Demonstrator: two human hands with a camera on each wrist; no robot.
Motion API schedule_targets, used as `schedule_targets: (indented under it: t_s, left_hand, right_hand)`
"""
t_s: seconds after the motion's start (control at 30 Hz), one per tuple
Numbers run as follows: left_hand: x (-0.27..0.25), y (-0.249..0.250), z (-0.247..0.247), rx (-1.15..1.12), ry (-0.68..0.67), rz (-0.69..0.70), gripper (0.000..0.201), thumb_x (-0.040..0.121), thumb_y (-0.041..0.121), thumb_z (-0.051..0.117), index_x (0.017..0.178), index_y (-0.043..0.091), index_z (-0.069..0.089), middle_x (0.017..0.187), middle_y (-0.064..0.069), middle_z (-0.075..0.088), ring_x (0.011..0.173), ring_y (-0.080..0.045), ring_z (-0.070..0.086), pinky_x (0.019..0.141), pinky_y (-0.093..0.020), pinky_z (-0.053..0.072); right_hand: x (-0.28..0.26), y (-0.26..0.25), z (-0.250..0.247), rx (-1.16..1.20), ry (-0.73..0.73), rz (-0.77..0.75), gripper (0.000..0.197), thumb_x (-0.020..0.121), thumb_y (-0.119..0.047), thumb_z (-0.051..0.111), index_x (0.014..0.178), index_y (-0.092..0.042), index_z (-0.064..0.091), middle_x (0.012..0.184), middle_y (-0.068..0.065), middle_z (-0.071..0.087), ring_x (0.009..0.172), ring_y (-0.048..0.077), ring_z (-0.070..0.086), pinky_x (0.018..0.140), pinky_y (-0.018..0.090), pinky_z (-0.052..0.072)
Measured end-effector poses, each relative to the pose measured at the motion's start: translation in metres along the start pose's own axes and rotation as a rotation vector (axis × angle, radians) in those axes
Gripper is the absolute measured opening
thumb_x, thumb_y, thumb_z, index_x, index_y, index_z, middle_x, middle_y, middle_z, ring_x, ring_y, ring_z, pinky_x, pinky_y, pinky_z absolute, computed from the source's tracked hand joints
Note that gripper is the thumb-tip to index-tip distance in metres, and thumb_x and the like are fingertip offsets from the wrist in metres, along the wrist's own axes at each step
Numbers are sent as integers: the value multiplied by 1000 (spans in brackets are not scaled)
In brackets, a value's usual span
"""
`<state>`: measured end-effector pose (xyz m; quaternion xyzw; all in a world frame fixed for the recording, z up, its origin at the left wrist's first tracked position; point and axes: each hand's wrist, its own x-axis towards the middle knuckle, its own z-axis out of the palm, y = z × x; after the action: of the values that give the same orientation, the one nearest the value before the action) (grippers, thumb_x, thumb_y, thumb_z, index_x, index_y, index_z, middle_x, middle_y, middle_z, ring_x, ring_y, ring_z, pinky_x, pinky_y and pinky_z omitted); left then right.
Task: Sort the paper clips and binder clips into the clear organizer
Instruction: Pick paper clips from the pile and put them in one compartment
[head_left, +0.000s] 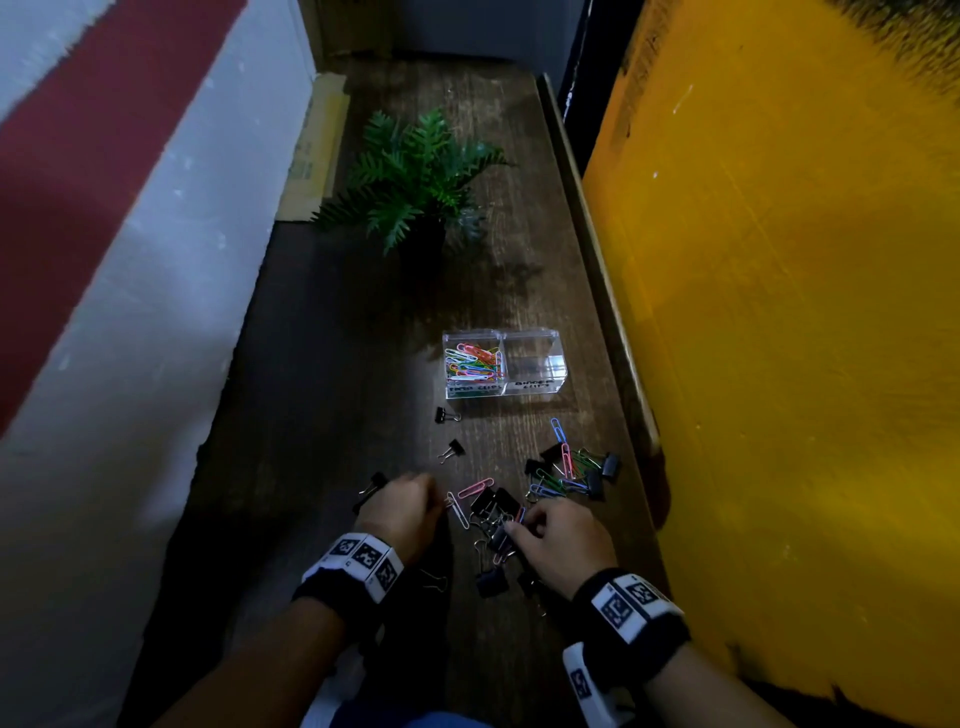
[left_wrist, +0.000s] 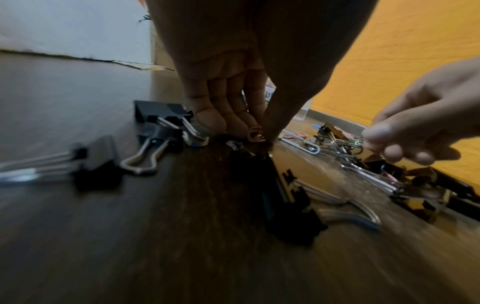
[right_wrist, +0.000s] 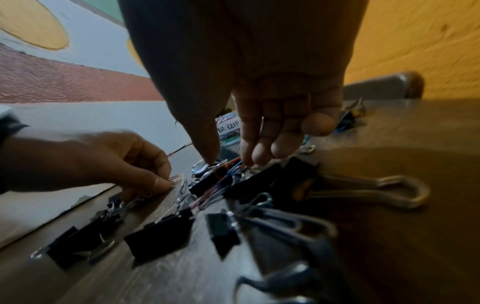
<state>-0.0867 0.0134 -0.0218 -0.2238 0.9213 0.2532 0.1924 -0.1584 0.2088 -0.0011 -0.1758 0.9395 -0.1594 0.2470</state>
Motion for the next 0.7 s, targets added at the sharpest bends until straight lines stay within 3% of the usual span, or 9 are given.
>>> schedule_targets:
  t_s: [0.1,0.3,0.37,0.5,0.7]
  left_hand:
    - [-3,-5,2,-48,20,-22,16,91,34,51,101,22,54,103,0,61,89,-16,57,78,-31,48]
    - [-7,-14,6,-223,64,21,8,93,37,45,99,33,42,88,5,59,77,-13,56,69,-32,48]
    - [-9,-12,7,-211,114,61,6,93,32,44,98,34,47,90,5,55,77,-14,54,68,-31,45]
    - [-7,-5,7,-158,112,75,21,93,22,46,104,26,63,93,3,48,83,-17,55,72,-28,44]
    - [-2,5,11,-146,109,66,22,91,22,50,108,26,62,96,7,45,88,-16,56,76,-26,47]
  right_hand:
    - [6,-4,3,50,-39,64,25,82,-48,65,74,-25,64,73,-13,62,69,3,58,63,23,49]
    - [16,0,6,243,-124,106,15,84,-28,69,71,-23,65,78,-9,65,75,5,60,71,27,54]
    - [16,2,6,266,-125,92,15,83,-26,71,70,-22,65,77,-9,65,75,5,60,67,23,50]
    - [12,7,1,318,-65,67,16,82,-23,72,67,-23,65,74,-9,66,72,4,61,66,18,48]
    - [7,11,-7,418,-17,60,12,82,-13,71,75,-22,65,63,-6,61,57,1,54,53,11,41]
